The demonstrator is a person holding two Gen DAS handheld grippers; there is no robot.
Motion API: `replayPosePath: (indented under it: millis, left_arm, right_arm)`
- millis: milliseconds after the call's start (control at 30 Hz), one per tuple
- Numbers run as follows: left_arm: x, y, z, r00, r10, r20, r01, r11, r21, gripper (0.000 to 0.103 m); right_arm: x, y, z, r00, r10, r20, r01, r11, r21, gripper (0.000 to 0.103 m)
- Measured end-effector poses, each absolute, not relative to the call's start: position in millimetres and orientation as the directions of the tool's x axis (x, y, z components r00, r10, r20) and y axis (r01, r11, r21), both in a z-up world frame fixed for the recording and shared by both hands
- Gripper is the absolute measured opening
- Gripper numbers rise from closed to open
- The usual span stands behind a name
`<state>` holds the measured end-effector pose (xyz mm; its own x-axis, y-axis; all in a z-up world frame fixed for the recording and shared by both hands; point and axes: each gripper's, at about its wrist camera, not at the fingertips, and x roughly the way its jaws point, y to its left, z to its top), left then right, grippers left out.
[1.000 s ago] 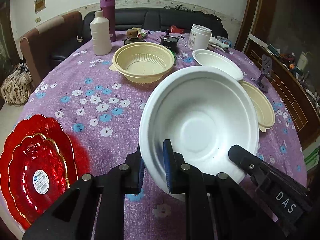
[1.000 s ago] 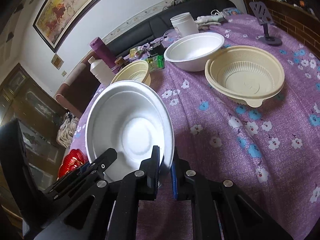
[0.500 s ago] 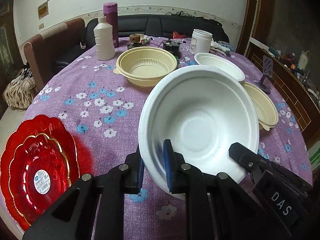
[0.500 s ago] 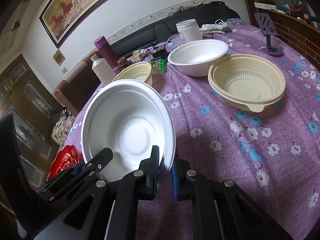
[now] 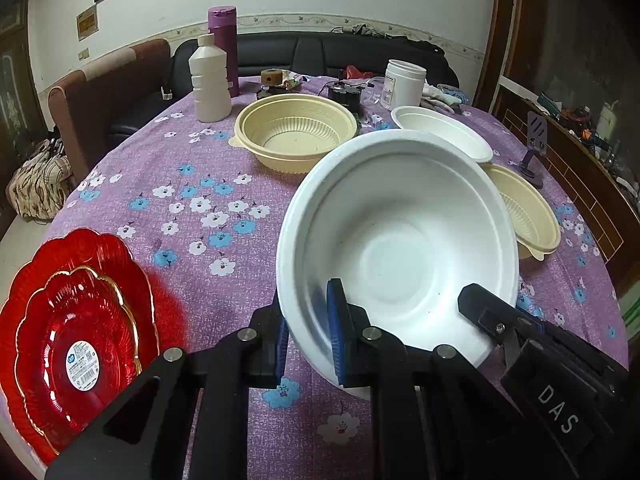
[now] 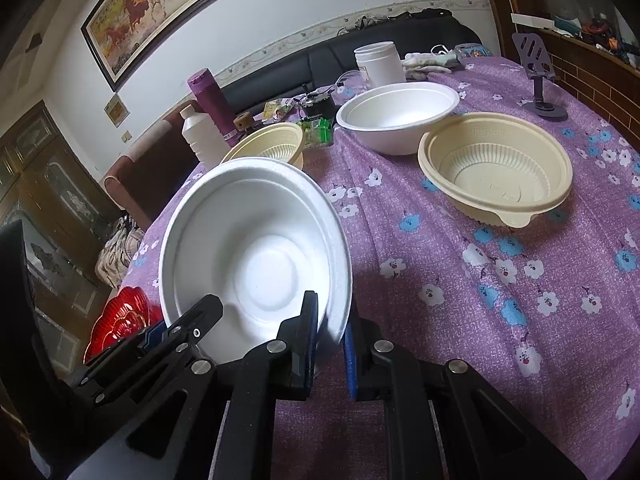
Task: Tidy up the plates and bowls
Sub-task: 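Lift the white foam bowl and carry it toward the red plate stack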
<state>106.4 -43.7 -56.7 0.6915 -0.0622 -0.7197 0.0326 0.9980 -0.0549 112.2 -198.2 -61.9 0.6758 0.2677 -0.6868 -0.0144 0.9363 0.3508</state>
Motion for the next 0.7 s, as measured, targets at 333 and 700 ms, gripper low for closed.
replayPosePath:
  millis: [333,700]
  left_arm:
    - [108,-38,-62,0.692,-0.066,-0.719,0.029,0.998,-0.064,0.016]
    - [100,-32,-52,0.711,-0.062,-0.7,0.018,0.997,-0.069,0.016]
  right_arm:
    - [113,-190,-66,0.682,0.245,-0.689,-0.012,0.946,0.325,0.011]
    - [108,-184,-57,0.696,0.251,-0.673,-0.028,0.945,0.325,0.011]
